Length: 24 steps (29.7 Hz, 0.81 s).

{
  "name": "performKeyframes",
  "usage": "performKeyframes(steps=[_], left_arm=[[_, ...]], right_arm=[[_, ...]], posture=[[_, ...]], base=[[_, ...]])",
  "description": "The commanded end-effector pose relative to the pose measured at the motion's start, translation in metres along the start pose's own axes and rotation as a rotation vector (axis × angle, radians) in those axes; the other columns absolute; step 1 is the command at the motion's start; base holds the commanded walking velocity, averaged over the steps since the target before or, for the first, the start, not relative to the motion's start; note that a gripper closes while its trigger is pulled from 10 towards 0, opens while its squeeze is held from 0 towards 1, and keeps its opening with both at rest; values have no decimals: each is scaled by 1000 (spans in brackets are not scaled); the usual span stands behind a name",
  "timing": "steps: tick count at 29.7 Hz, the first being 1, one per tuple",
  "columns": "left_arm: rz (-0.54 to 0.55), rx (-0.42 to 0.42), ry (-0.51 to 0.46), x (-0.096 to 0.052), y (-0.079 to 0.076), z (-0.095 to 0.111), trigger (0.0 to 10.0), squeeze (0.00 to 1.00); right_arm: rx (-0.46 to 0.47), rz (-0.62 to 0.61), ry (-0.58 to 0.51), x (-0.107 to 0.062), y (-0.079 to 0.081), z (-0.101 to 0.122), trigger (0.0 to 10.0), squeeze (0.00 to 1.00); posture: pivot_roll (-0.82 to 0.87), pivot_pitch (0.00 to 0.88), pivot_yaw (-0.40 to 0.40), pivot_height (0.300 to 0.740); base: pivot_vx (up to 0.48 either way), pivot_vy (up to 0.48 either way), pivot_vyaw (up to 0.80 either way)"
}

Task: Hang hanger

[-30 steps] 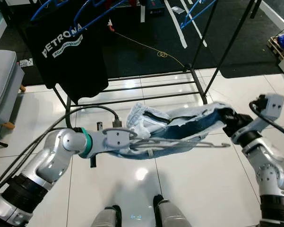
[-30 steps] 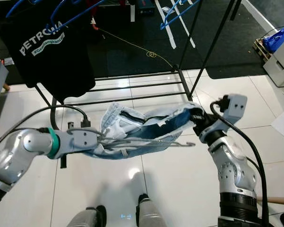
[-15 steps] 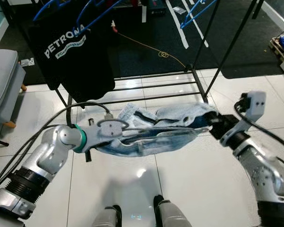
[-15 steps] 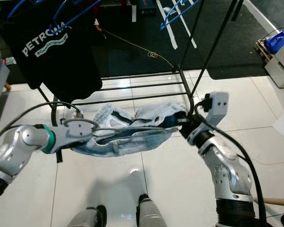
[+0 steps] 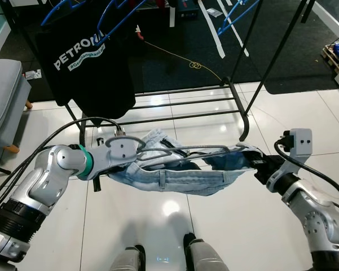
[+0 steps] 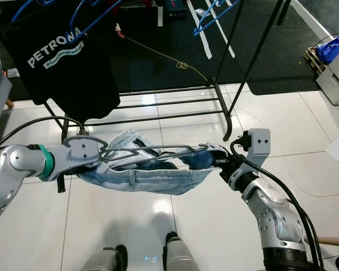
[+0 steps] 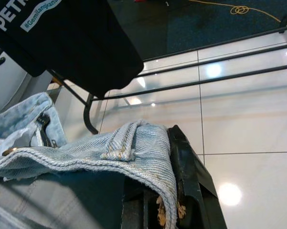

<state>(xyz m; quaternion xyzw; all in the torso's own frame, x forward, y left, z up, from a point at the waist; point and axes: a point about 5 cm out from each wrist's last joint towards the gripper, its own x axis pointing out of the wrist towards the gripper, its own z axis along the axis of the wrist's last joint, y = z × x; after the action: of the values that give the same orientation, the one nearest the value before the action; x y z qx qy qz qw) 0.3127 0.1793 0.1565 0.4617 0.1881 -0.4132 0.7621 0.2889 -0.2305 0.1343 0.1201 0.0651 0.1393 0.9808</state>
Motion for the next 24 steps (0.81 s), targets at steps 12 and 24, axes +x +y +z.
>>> performKeyframes(steps=[12,24], left_arm=[[-86,33,119,6,-14,-21,0,0],[27,-52,133,10,-1,-23,0,0]], right_arm=[[-24,-68,-75,-6,-14,21,0,0],[-25,68,-27,-3,10,17,0,0]], posture=[[-53,147,70,740],[-53,148,70,740]], base=[[0,0,0],[0,0,0]])
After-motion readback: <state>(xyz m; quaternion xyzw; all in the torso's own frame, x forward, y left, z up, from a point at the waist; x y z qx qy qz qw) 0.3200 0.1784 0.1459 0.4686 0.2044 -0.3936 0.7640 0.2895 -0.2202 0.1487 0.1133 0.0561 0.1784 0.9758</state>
